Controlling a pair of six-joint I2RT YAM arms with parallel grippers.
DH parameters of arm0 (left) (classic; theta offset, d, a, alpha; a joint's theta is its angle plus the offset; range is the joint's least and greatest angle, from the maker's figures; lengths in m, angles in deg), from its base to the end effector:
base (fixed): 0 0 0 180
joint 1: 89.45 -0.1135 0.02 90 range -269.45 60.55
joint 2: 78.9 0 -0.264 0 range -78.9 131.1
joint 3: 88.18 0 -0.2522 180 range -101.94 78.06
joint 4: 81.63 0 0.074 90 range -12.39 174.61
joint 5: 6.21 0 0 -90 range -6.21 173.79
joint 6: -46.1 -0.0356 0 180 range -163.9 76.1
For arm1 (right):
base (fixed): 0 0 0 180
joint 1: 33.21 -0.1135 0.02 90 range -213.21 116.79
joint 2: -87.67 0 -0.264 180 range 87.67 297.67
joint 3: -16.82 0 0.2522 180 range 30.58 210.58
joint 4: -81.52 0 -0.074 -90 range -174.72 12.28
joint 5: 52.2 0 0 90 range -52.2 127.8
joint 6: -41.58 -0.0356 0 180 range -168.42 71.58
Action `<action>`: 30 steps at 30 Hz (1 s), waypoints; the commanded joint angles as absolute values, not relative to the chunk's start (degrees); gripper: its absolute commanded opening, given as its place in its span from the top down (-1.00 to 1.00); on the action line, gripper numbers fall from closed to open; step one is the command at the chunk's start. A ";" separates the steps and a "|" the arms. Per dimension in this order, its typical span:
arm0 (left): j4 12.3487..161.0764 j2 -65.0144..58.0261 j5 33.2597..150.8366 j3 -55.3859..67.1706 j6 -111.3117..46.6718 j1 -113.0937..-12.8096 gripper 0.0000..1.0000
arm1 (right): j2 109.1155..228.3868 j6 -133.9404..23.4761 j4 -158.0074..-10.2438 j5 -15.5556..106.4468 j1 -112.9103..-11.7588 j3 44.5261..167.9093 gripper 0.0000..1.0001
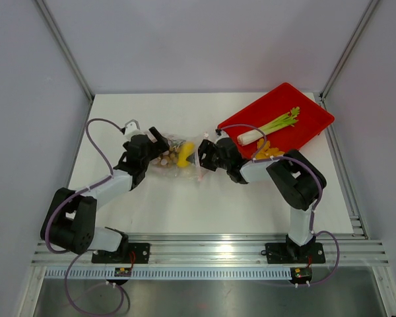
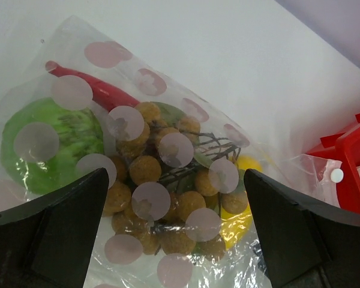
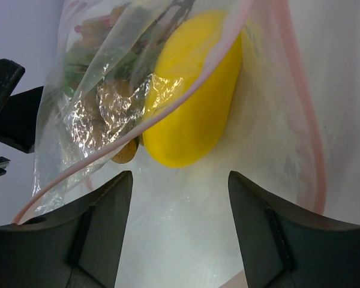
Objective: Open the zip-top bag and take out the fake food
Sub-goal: Pick up the fake fruit from the zipper food storage bag.
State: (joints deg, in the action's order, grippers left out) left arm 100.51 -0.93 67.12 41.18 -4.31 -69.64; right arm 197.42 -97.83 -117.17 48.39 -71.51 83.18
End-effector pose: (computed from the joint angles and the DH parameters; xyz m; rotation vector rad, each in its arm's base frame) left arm 0.2733 -0.0876 0.2099 -0.5272 1.9400 -0.3748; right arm 0.3032 0.2478 0.1432 0.0825 2.1913 1.1181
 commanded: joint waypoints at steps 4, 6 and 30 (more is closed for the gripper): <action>98.77 3.62 66.56 34.13 -7.25 -69.41 -0.97 | 199.99 -97.81 -119.79 47.91 -72.06 87.01 -0.50; 96.32 4.77 67.52 32.80 -8.21 -69.41 -0.96 | 200.69 -97.64 -119.18 48.35 -72.06 88.06 -0.57; 91.81 13.65 80.62 27.00 -7.95 -70.38 -0.90 | 205.62 -97.64 -117.94 51.51 -71.97 92.55 -0.69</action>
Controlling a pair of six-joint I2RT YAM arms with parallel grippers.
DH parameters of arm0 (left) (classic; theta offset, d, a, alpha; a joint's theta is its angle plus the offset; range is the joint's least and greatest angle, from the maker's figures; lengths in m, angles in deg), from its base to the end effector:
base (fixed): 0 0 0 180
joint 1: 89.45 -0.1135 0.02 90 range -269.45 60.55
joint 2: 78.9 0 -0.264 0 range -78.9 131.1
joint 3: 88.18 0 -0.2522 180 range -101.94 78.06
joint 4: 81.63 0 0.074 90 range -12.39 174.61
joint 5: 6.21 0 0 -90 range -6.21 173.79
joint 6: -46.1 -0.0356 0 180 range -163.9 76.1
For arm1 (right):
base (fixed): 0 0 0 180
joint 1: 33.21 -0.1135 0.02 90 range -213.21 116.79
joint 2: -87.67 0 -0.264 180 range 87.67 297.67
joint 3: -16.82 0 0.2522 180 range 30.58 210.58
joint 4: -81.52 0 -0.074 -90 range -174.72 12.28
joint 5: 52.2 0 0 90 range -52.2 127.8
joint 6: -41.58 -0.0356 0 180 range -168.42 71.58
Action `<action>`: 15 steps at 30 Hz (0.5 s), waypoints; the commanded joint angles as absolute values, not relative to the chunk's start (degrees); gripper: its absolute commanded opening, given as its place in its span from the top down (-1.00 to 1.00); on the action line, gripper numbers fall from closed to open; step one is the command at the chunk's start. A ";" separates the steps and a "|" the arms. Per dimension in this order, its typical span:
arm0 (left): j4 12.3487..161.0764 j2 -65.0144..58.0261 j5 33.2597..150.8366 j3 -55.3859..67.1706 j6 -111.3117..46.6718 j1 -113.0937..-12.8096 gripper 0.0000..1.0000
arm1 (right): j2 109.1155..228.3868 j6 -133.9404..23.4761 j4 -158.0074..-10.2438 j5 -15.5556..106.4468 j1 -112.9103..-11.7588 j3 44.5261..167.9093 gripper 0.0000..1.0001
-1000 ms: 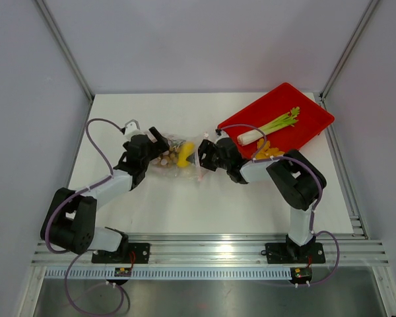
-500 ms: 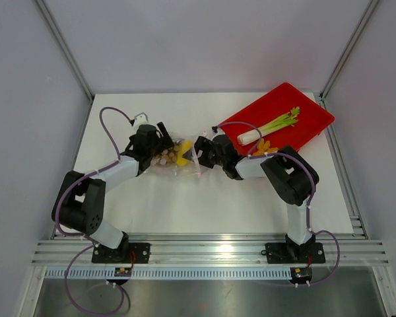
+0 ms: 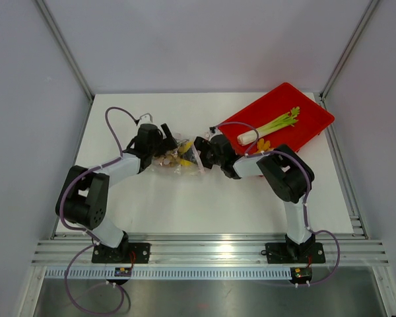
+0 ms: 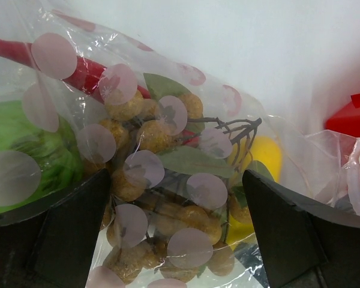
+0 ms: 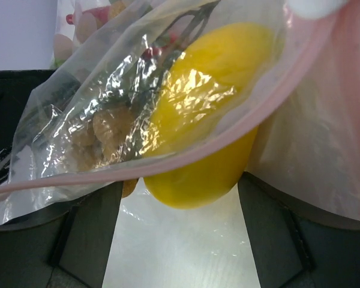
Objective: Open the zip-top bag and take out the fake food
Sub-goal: Pick up the fake fruit from the zipper food storage bag.
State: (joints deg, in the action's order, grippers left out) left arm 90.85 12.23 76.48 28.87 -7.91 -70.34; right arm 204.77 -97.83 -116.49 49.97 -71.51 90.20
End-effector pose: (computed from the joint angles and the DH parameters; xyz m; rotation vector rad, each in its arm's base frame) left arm 0.3192 -0.1058 0.1946 -0.3970 2.1810 -0.4001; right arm 0.3254 0.2665 0.1270 0.0667 2.2176 1.1339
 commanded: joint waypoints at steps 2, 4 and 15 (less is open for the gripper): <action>92.08 14.17 82.02 27.00 -7.60 -70.38 -0.89 | 205.79 -97.73 -118.03 51.95 -71.97 92.90 -0.70; 92.43 14.18 82.56 27.08 -7.17 -70.38 -0.86 | 206.15 -97.81 -117.86 52.04 -71.88 93.16 -0.69; 95.24 13.38 86.42 29.11 -5.84 -70.47 -0.85 | 207.46 -98.60 -117.24 52.04 -71.88 94.30 -0.73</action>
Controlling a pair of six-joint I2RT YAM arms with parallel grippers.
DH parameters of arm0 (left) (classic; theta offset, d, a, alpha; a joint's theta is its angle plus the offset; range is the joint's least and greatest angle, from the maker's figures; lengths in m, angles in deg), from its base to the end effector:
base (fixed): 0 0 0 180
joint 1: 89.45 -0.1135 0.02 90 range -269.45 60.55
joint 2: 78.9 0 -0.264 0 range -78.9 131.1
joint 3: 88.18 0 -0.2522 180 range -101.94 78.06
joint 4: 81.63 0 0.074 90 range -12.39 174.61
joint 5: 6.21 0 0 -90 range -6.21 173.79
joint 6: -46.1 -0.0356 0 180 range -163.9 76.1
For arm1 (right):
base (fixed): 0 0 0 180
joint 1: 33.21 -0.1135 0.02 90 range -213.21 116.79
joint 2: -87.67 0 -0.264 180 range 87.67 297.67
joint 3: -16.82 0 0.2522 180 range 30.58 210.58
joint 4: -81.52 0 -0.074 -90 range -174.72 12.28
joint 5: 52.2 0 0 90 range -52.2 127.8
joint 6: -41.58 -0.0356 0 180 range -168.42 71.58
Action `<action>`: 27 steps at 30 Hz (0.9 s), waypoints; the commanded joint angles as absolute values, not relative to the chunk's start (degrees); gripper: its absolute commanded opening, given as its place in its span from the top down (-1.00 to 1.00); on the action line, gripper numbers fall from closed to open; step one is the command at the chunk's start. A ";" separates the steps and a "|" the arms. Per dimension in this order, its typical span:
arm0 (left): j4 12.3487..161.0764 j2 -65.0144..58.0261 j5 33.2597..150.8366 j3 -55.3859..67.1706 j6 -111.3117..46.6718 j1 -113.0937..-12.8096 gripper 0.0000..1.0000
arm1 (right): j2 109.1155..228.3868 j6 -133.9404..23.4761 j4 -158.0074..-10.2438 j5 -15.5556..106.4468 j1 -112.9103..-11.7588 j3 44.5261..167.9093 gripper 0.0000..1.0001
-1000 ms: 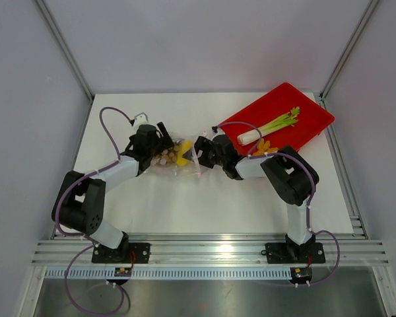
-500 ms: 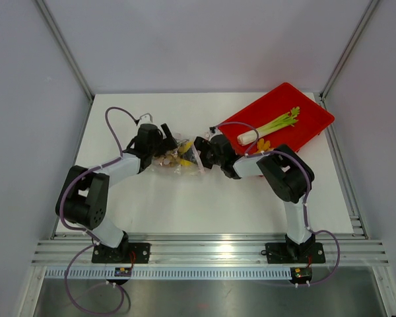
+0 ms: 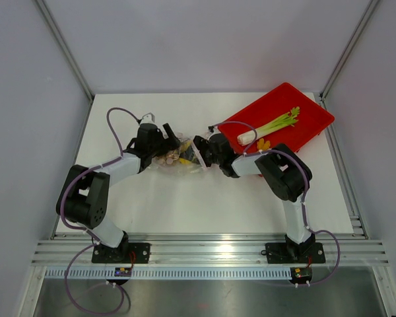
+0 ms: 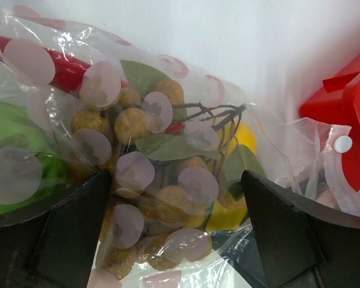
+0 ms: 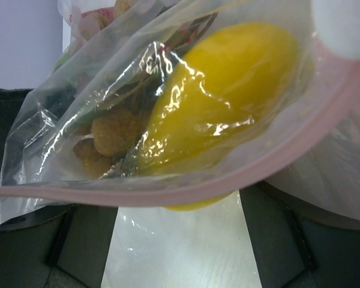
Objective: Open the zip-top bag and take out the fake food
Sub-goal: Pick up the fake fruit from the zipper food storage bag.
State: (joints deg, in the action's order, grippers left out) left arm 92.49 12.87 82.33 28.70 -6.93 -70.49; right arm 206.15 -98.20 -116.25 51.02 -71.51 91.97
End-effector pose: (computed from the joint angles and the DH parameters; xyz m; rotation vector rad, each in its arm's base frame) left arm 0.3216 -0.1095 0.1943 -0.3625 2.1924 -0.5229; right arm 0.3303 0.2713 0.1256 0.0606 2.2215 1.1556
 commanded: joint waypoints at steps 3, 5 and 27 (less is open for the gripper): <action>95.77 13.56 87.13 29.37 -5.40 -70.47 -0.85 | 208.16 -98.95 -116.63 52.31 -71.70 95.00 -0.72; 95.68 13.39 87.30 29.46 -5.32 -70.47 -0.85 | 208.52 -99.48 -116.54 52.48 -71.44 95.09 -0.66; 97.62 10.57 84.22 33.85 -2.41 -74.60 -0.83 | 201.84 -101.68 -120.93 53.27 -69.59 87.62 -0.24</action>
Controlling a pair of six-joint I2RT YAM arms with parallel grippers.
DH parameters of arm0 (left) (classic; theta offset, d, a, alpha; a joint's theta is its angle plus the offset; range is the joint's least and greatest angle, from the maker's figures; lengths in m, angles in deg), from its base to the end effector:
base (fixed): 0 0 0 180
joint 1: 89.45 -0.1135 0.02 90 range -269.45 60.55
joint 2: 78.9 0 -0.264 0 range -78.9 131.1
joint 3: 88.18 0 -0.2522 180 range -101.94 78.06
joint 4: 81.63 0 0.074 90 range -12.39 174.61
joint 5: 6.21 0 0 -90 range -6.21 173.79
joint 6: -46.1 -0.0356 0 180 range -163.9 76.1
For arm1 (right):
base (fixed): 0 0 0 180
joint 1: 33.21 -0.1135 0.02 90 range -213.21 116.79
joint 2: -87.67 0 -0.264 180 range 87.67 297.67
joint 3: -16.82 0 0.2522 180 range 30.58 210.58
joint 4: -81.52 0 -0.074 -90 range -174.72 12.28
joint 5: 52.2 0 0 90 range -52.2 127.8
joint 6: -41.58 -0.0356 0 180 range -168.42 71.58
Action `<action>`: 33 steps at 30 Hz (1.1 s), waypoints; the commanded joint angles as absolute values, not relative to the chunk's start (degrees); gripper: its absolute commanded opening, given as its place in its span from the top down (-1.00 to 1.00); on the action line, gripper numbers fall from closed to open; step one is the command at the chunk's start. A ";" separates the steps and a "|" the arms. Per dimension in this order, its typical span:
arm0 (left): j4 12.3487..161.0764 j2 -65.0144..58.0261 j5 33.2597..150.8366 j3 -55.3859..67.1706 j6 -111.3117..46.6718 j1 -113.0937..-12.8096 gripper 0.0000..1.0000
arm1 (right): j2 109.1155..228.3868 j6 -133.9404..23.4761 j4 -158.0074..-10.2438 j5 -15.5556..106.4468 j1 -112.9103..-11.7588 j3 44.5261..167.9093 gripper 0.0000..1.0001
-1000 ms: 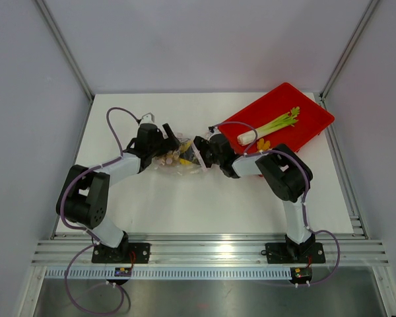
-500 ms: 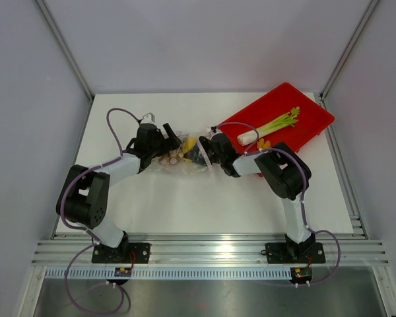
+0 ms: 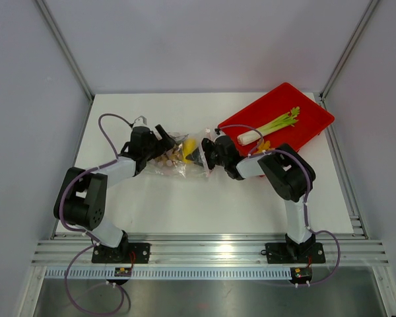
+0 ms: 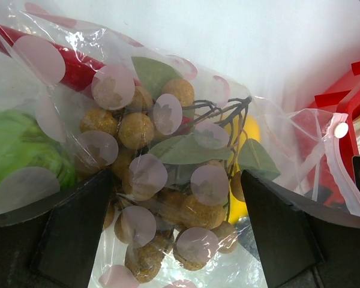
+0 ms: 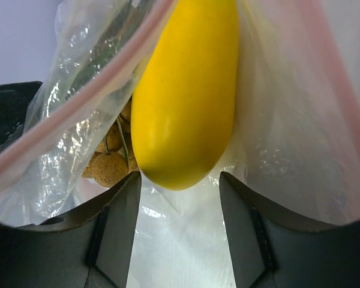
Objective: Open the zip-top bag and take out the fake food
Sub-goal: Pick up the fake fruit from the zipper food storage bag.
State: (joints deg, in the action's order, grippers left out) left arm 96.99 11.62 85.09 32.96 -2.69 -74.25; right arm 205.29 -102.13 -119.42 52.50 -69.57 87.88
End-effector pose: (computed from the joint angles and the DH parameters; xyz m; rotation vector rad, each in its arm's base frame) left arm 0.3172 -0.0870 0.1854 -0.4835 2.1540 -0.5881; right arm 0.3277 0.2525 0.1174 0.1575 2.2334 1.1973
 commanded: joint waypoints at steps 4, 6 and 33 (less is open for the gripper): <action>97.44 10.66 84.40 33.59 -2.68 -74.60 -0.83 | 201.23 -100.19 -119.70 53.10 -69.59 87.80 -0.24; 97.44 10.57 84.75 33.68 -2.85 -74.68 -0.84 | 200.61 -99.40 -118.48 52.66 -69.59 88.24 -0.31; 99.81 14.70 92.40 31.66 -4.17 -74.51 -0.82 | 204.04 -96.41 -117.68 49.67 -68.89 92.20 -0.67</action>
State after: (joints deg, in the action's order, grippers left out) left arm 99.55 13.46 90.05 33.09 -3.56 -74.47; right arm 203.33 -97.45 -114.44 50.78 -69.39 90.31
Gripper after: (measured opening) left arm 0.918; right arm 0.833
